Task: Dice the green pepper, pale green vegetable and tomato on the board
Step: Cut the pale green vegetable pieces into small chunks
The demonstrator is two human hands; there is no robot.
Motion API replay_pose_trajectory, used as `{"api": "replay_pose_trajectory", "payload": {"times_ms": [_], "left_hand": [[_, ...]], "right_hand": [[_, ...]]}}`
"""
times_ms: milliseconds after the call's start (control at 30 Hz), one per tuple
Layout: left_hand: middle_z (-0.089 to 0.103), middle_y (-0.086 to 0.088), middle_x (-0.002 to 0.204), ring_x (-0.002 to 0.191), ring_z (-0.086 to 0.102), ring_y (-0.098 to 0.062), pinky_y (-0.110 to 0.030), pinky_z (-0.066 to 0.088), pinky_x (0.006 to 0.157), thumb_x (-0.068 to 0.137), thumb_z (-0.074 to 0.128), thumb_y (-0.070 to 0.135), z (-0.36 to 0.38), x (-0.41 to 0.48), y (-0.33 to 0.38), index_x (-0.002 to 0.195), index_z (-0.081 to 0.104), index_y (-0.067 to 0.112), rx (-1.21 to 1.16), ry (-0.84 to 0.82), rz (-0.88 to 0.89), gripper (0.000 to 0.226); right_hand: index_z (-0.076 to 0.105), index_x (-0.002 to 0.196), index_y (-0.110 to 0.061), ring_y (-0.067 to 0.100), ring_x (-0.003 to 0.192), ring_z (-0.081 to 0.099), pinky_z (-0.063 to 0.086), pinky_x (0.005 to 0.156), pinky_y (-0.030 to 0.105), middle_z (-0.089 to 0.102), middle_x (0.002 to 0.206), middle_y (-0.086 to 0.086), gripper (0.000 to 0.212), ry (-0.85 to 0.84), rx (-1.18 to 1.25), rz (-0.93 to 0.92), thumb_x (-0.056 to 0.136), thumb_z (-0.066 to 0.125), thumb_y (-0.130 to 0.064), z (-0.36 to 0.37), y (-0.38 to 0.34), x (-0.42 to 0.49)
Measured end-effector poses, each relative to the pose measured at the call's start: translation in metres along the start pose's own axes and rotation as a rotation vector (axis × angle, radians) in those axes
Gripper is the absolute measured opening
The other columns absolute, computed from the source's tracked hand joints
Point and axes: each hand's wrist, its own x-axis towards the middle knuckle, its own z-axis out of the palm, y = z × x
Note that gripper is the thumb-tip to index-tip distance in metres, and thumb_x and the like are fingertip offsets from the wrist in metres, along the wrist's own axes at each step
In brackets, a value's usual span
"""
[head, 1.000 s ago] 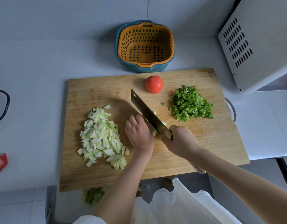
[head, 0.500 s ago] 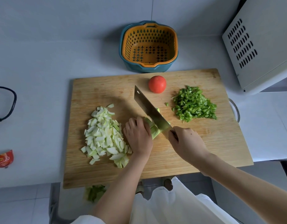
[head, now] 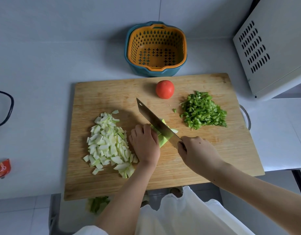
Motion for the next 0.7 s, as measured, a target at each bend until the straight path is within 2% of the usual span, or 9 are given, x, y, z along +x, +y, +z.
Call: {"api": "replay_pose_trajectory", "payload": {"times_ms": [133, 267, 500, 700], "left_hand": [[0.053, -0.012, 0.077, 0.072, 0.051, -0.03, -0.037, 0.041, 0.065, 0.082, 0.04, 0.018, 0.0, 0.0, 0.001, 0.077, 0.053, 0.007, -0.035, -0.006, -0.028, 0.017], [0.052, -0.011, 0.076, 0.07, 0.05, -0.029, -0.037, 0.041, 0.063, 0.083, 0.039, 0.018, 0.0, 0.0, 0.001, 0.077, 0.054, 0.007, -0.034, -0.012, -0.026, 0.02], [0.053, -0.011, 0.075, 0.069, 0.049, -0.029, -0.037, 0.041, 0.061, 0.084, 0.038, 0.019, 0.003, 0.001, 0.0, 0.078, 0.056, 0.006, -0.023, -0.019, -0.021, 0.023], [0.053, -0.011, 0.077, 0.07, 0.05, -0.03, -0.037, 0.041, 0.063, 0.082, 0.039, 0.019, 0.001, 0.001, 0.001, 0.077, 0.055, 0.006, -0.033, 0.0, -0.02, 0.021]], "right_hand": [[0.042, 0.077, -0.013, 0.014, 0.047, 0.035, 0.025, 0.042, 0.026, 0.039, 0.057, -0.004, 0.027, 0.014, 0.06, 0.043, 0.099, 0.034, -0.026, 0.019, -0.01, 0.018], [0.042, 0.071, -0.014, 0.016, 0.046, 0.036, 0.025, 0.042, 0.026, 0.04, 0.054, -0.003, 0.03, 0.048, 0.117, 0.044, 0.098, 0.037, -0.024, 0.014, -0.003, 0.011], [0.041, 0.076, -0.016, 0.012, 0.044, 0.032, 0.021, 0.042, 0.025, 0.038, 0.055, -0.005, 0.026, 0.03, 0.012, 0.027, 0.099, 0.033, -0.027, -0.003, -0.001, -0.013], [0.044, 0.077, -0.014, 0.015, 0.047, 0.035, 0.024, 0.042, 0.026, 0.039, 0.056, -0.005, 0.027, -0.01, 0.048, 0.025, 0.099, 0.034, -0.026, 0.01, -0.004, 0.008]]}}
